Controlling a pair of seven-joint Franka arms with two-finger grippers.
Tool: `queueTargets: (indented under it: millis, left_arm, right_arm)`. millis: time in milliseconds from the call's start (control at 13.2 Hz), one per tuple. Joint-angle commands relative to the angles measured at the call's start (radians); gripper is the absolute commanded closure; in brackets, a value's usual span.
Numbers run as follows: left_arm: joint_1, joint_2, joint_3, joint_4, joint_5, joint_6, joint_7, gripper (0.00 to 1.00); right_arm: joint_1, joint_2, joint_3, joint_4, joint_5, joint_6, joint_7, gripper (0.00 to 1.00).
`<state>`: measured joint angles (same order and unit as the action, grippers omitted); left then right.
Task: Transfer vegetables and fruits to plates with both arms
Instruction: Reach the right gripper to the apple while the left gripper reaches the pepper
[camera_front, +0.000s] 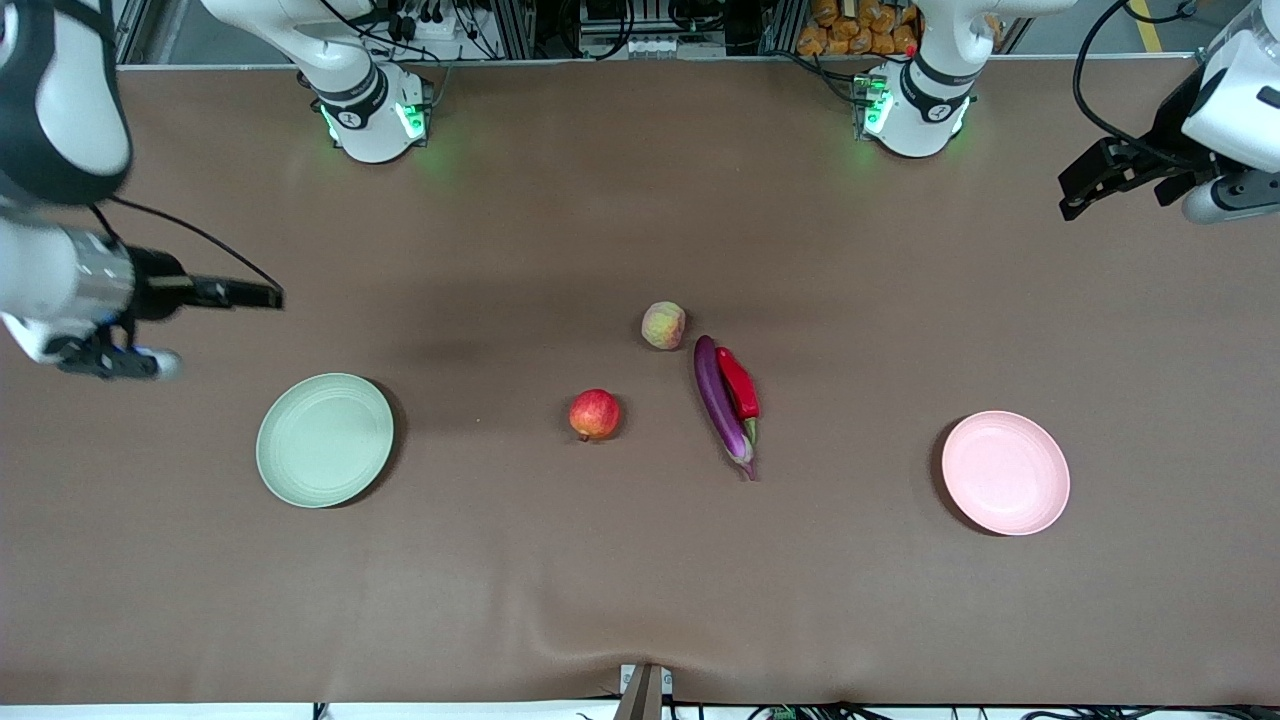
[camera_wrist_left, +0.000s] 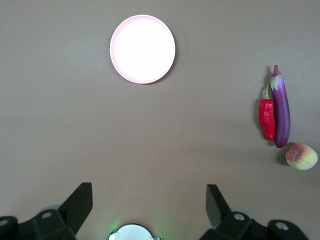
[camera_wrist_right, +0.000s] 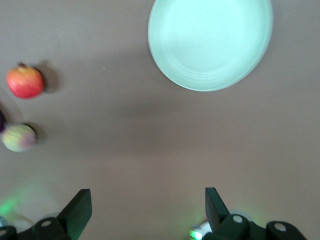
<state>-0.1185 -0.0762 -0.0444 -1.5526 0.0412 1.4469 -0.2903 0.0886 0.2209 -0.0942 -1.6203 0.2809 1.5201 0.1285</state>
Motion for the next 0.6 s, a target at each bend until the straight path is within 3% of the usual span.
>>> queueTargets:
  millis: [0, 226, 528]
  left_arm:
    - [-0.004, -0.011, -0.002, -0.032, -0.012, 0.043, 0.0, 0.0]
    - [-0.012, 0.01, -0.002, -0.035, -0.011, 0.078, -0.001, 0.0]
    - [-0.013, 0.096, -0.055, -0.034, -0.012, 0.148, -0.045, 0.0]
  right_arm:
    - [0.043, 0.093, 0.01, 0.013, 0.098, 0.093, 0.133, 0.0]
    - [0.13, 0.159, 0.01, 0.011, 0.175, 0.239, 0.282, 0.0]
    - [0.322, 0.265, 0.008, 0.011, 0.175, 0.544, 0.504, 0.0]
